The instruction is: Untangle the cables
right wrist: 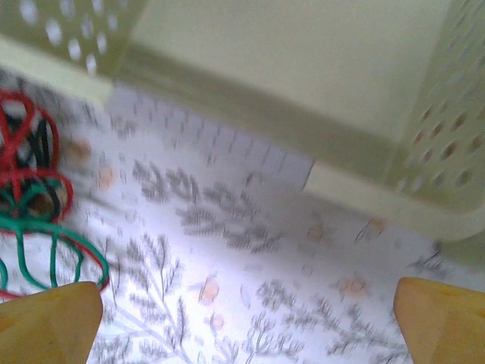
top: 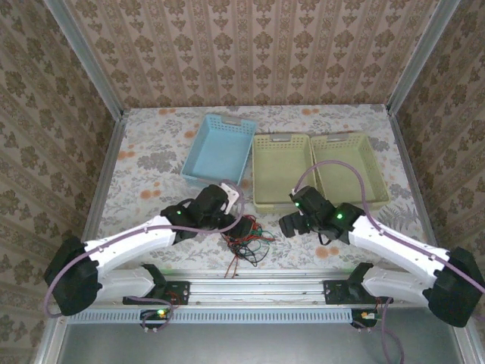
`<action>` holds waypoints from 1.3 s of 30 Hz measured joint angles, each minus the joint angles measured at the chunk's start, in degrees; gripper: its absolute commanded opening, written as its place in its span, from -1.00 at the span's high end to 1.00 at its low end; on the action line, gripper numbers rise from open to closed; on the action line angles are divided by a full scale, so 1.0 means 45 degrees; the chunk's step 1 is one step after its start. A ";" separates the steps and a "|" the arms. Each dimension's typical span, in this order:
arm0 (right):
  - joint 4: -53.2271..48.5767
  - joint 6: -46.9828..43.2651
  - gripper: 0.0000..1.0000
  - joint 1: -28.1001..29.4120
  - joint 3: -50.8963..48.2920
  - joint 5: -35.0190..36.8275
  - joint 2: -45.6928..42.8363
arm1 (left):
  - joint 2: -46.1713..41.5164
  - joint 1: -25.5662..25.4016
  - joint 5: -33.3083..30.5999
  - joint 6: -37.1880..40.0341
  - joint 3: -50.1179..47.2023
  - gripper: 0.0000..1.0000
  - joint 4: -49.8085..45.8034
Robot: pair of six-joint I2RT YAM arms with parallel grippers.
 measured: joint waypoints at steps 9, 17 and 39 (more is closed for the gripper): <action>0.0461 -0.0024 -0.99 -0.1817 0.0185 -0.2574 0.2424 | 0.1977 -0.0466 -0.0884 -0.0175 0.0733 -1.00 -0.0568; 0.2064 -0.0117 -0.99 -0.3298 0.1885 -0.3274 0.5202 | 0.4711 -0.0461 -0.2283 -0.0641 0.2064 -1.00 -0.0534; 0.4250 0.0253 -0.96 -0.3619 0.1778 -0.3910 0.3439 | 0.6776 0.0058 -0.2851 -0.1127 0.3891 -1.00 0.2710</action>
